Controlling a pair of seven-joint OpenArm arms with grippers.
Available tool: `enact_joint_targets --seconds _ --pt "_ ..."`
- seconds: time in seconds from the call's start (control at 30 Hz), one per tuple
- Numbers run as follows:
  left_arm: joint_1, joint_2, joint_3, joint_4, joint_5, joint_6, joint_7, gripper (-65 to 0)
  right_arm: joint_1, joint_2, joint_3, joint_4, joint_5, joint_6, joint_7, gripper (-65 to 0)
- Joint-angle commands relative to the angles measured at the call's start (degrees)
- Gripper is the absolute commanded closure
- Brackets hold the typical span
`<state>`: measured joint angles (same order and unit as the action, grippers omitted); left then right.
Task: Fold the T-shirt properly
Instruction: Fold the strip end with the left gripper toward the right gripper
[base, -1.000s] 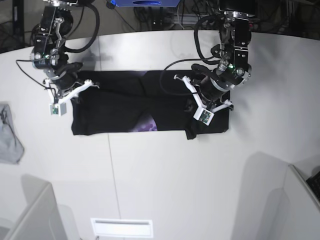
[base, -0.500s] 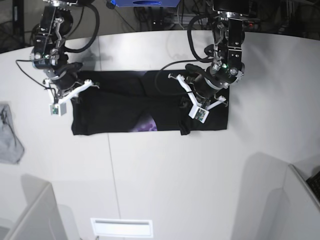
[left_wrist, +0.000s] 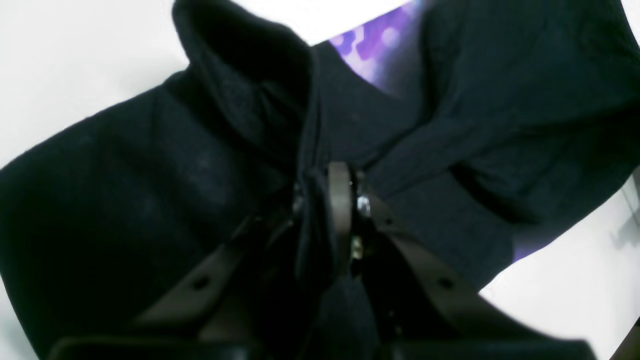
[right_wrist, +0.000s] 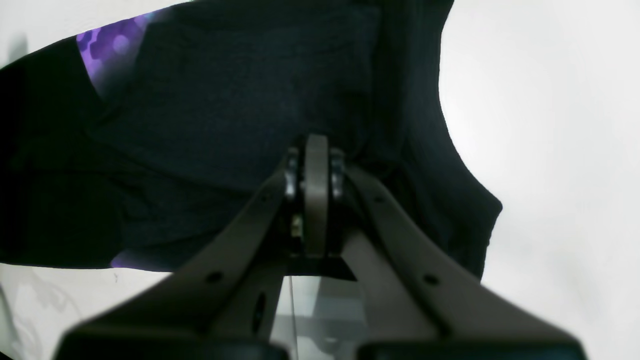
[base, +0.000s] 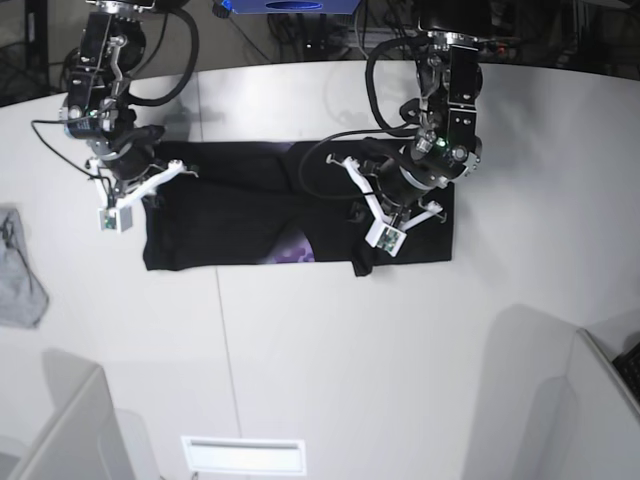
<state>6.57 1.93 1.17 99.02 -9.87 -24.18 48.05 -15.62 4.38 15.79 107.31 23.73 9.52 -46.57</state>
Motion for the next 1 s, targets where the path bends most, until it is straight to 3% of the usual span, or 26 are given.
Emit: enact_joint_targets --seconds 0.0,0.7,0.8,0.97 --pt "-0.7 0.3 0.4 0.8 -0.6 -0.4 -1.0 0.0 0.5 0.3 0.3 1.0 0.5 0.2 1.0 0.0" --pt "-1.5 0.4 0.5 -2.5 -1.1 -0.4 -1.0 0.0 0.5 0.3 0.3 1.0 0.5 0.2 1.0 0.0" --pt "-1.6 0.4 0.5 -2.5 -1.1 -0.4 -1.0 -14.3 0.5 0.3 0.3 1.0 0.5 0.2 1.0 0.0" --pt "-1.7 0.8 0.5 -2.5 -1.1 -0.4 -1.0 -31.9 0.6 0.3 0.3 1.0 0.5 0.2 1.0 0.0"
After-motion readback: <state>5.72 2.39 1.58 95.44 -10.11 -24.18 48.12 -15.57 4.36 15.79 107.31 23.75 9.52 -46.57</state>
